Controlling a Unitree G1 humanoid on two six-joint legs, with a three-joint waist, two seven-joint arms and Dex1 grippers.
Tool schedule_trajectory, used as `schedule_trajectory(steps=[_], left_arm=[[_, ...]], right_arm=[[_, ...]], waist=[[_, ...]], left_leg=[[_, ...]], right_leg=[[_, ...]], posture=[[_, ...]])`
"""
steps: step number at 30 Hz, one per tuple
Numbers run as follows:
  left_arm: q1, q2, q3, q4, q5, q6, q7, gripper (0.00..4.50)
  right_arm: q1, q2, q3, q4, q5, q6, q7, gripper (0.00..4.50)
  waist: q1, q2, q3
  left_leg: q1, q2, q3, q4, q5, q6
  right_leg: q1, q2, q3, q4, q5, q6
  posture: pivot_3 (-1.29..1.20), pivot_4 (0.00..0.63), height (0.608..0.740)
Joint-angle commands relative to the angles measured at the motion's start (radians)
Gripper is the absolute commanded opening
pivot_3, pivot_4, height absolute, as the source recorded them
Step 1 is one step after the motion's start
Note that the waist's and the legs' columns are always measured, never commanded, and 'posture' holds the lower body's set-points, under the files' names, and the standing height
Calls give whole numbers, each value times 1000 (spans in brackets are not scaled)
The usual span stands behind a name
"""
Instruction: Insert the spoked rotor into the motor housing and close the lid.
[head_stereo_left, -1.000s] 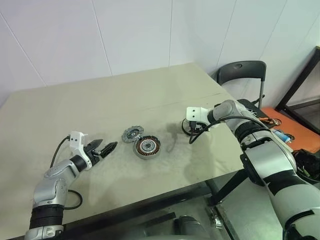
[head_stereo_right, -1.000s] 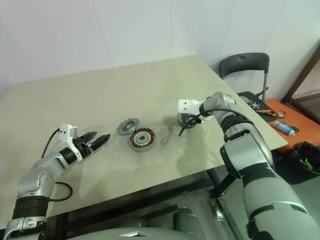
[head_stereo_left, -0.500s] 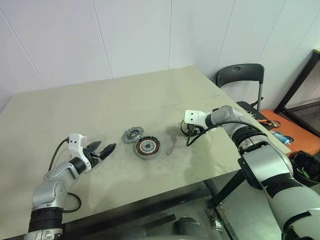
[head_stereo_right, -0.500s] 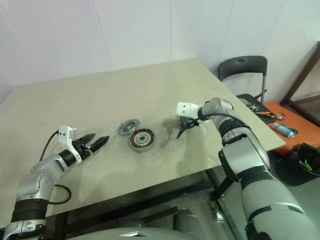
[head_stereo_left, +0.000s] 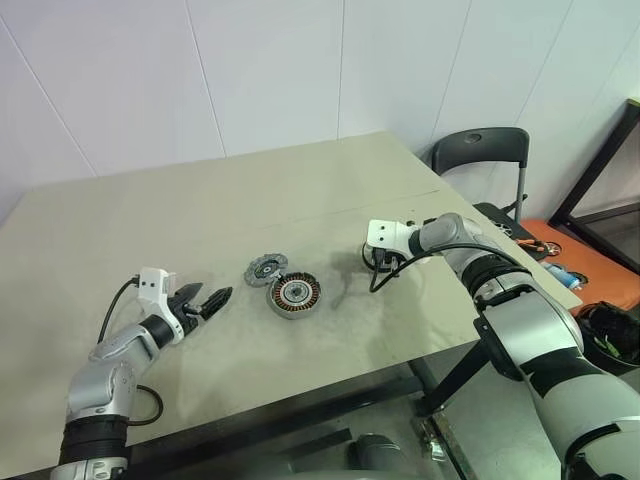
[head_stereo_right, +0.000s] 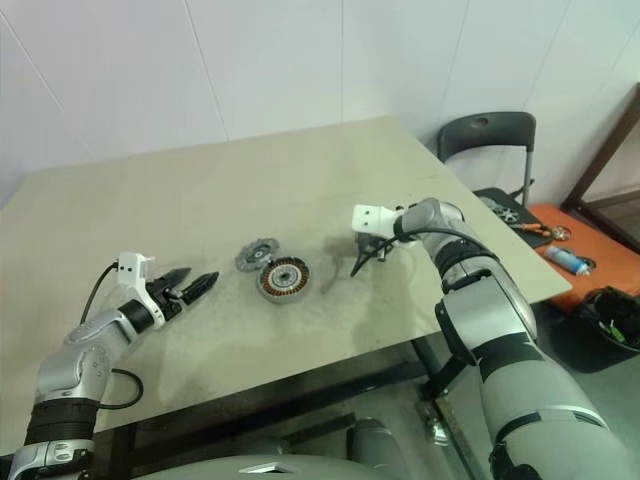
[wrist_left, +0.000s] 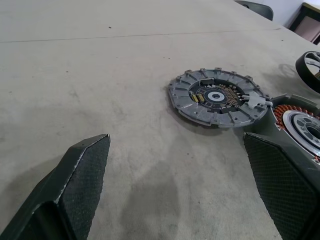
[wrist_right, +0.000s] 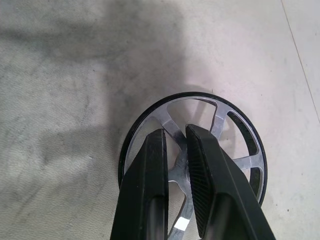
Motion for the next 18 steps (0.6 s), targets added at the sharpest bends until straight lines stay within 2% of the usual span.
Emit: schedule_trajectory(steps=[1, 12, 15, 18], left_arm=[[-22, 1, 9, -27, 3, -23, 5, 4500], [-10, -17, 6, -40, 11, -30, 21, 4500], [0, -19, 11, -47, 11, -31, 25, 4500], [3, -21, 13, -47, 12, -33, 28, 4500]], right_arm=[[13, -10, 7, 0, -12, -9, 2, 656], [30, 29, 0, 10, -9, 33, -83, 656], [34, 32, -3, 7, -3, 25, -68, 90], [30, 31, -1, 6, -10, 39, -107, 39]], waist=[[0, 0, 0], [-2, 0, 0], [-2, 0, 0], [-1, 0, 0]], left_leg=[[0, 0, 0, 0, 0, 0], [1, 0, 0, 0, 0, 0], [3, 0, 0, 0, 0, 0], [4, 0, 0, 0, 0, 0]], right_leg=[[0, 0, 0, 0, 0, 0], [1, 0, 0, 0, 0, 0], [3, 0, 0, 0, 0, 0], [5, 0, 0, 0, 0, 0]], posture=[[0, 0, 740], [0, 0, 740], [0, 0, 740], [0, 0, 740]])
